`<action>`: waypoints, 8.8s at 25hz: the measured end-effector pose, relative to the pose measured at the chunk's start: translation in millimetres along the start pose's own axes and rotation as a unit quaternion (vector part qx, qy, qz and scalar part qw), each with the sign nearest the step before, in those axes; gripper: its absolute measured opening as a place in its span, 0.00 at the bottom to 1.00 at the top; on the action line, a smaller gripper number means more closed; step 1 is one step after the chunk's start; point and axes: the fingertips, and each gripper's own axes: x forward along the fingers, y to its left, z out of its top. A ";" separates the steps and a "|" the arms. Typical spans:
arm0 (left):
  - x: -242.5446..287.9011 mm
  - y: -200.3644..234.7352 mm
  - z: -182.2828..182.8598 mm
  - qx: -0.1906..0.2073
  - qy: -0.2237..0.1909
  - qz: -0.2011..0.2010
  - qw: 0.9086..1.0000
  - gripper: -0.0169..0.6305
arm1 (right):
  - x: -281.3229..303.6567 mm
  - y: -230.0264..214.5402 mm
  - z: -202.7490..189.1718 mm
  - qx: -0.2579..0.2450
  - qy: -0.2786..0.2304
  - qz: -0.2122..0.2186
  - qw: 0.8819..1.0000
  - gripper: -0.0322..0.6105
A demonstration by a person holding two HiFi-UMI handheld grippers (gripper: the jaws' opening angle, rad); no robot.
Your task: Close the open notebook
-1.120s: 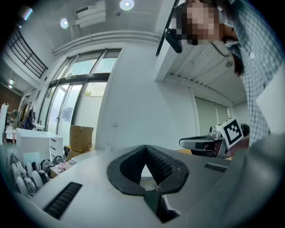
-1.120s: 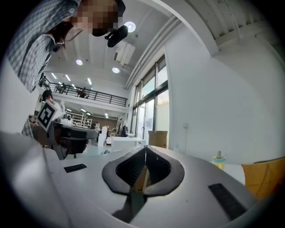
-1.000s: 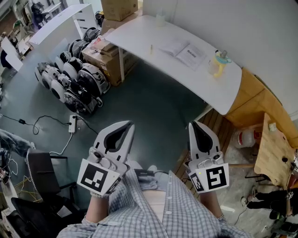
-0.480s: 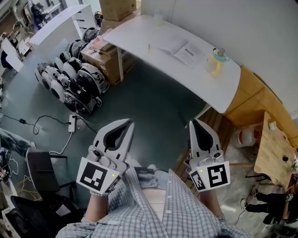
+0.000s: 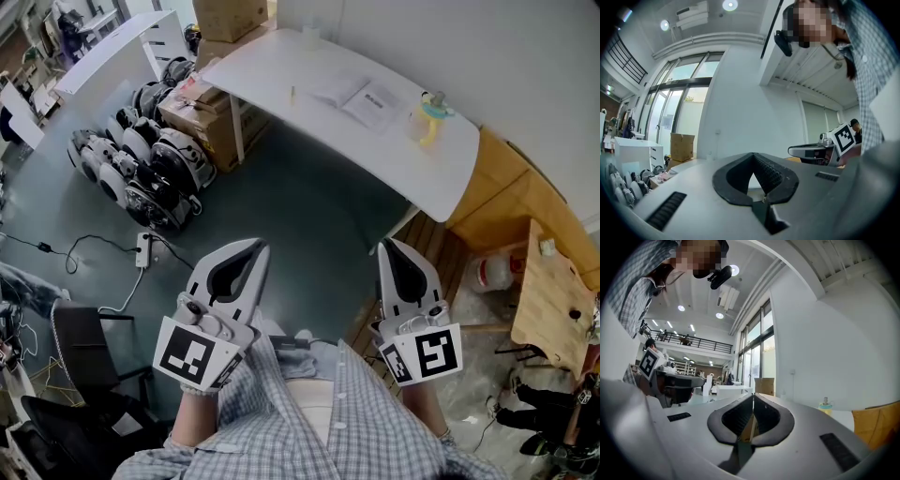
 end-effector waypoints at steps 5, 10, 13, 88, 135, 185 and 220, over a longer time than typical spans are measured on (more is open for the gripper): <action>4.8 -13.8 6.1 0.000 -0.015 -0.013 1.000 0.04 | -8.7 -6.1 -0.5 -0.002 0.000 -0.004 1.000 0.09; 6.2 -19.2 -0.8 0.007 0.003 -0.012 1.000 0.04 | -14.4 -7.6 -2.3 -0.003 -0.001 -0.002 1.000 0.09; 7.9 -24.3 1.4 0.011 0.002 -0.020 1.000 0.04 | -19.1 -9.9 -0.8 -0.002 -0.003 -0.008 1.000 0.09; 158.9 166.2 -4.7 -0.008 -0.010 -0.125 0.992 0.04 | 192.4 -42.8 -19.1 -0.021 0.035 -0.105 0.994 0.09; 262.8 195.3 -20.2 -0.003 0.020 -0.091 0.996 0.04 | 276.2 -128.8 -45.2 0.005 0.044 -0.062 0.997 0.09; 426.6 210.0 -20.2 -0.064 -0.014 -0.026 0.998 0.04 | 335.0 -291.5 -45.8 -0.015 0.030 -0.042 0.999 0.09; 520.1 246.2 -162.3 -0.391 0.118 -0.121 0.905 0.24 | 352.9 -348.7 -78.6 0.016 0.080 -0.077 0.994 0.09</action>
